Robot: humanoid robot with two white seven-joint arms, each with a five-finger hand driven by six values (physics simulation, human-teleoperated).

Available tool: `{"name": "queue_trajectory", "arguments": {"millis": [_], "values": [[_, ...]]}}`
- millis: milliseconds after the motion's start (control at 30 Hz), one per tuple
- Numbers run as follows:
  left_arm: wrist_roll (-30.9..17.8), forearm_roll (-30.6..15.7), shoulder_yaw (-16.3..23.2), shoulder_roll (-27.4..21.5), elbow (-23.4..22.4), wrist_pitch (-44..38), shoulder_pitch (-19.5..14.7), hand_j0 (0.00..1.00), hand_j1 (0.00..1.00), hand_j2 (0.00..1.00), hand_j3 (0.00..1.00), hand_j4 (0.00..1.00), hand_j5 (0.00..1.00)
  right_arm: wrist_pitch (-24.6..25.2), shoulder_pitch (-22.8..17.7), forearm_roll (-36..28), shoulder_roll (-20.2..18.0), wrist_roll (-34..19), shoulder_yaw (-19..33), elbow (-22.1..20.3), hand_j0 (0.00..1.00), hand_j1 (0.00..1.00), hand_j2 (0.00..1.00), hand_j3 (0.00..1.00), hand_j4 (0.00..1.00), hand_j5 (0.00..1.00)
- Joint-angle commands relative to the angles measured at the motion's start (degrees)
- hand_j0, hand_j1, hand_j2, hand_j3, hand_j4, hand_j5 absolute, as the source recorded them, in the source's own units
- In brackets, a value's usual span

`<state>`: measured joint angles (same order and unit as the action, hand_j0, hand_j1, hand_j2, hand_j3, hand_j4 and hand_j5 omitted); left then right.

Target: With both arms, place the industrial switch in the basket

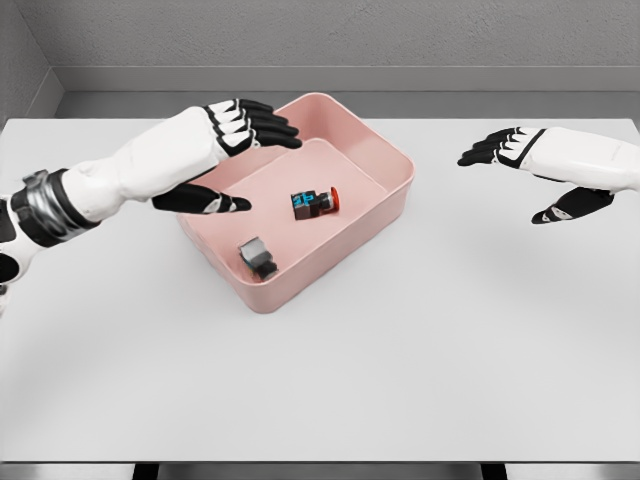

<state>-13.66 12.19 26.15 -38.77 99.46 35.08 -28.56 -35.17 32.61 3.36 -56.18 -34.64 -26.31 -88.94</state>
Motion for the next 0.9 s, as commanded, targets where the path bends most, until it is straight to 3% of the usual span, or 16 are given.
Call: {"name": "queue_trajectory", "arguments": {"millis": [0, 233, 333, 433, 567, 667, 867], "values": [[0.0, -0.2, 0.0, 0.9, -0.1, -0.1, 0.0, 1.0, 1.0, 1.0, 1.0, 1.0, 1.0, 0.2, 0.0, -0.4, -0.1, 0.0, 0.0, 0.0, 1.0, 1.0, 1.0, 1.0, 1.0, 1.0], [0.0, -0.8, -0.8, 0.3, -0.1, -0.1, -0.2, 1.0, 1.0, 1.0, 1.0, 1.0, 1.0, 0.2, -0.1, -0.4, -0.1, 0.0, -0.1, 0.0, 1.0, 1.0, 1.0, 1.0, 1.0, 1.0], [0.3, -1.3, -1.2, -5.6, 0.1, -0.1, 0.4, 1.0, 1.0, 1.0, 1.0, 1.0, 1.0, 0.2, -0.4, -0.3, 0.0, 0.0, -0.1, 0.0, 1.0, 1.0, 1.0, 1.0, 1.0, 1.0], [0.5, -5.2, -5.8, -11.2, -0.1, -0.1, 4.8, 1.0, 1.0, 1.0, 1.0, 1.0, 1.0, 0.2, -0.4, -0.4, 0.0, 0.0, -0.1, 0.0, 1.0, 1.0, 1.0, 1.0, 1.0, 1.0], [0.6, -7.8, -11.2, -14.7, -0.4, -0.1, 10.1, 1.0, 1.0, 1.0, 1.0, 1.0, 1.0, 0.2, -0.6, -0.5, 0.0, 0.0, -0.1, 0.0, 1.0, 1.0, 1.0, 1.0, 1.0, 1.0], [0.4, -8.5, -17.2, -16.4, -3.0, -0.1, 15.1, 1.0, 1.0, 1.0, 1.0, 1.0, 1.0, 0.2, -0.6, -0.5, 0.0, 0.0, -0.1, 0.0, 1.0, 1.0, 1.0, 1.0, 1.0, 1.0], [0.1, -7.7, -18.5, -17.0, -4.4, -0.1, 15.9, 1.0, 1.0, 1.0, 1.0, 1.0, 1.0, 0.2, -0.8, -0.5, 0.0, 0.1, -0.1, 0.0, 1.0, 1.0, 1.0, 1.0, 1.0, 1.0]]}}
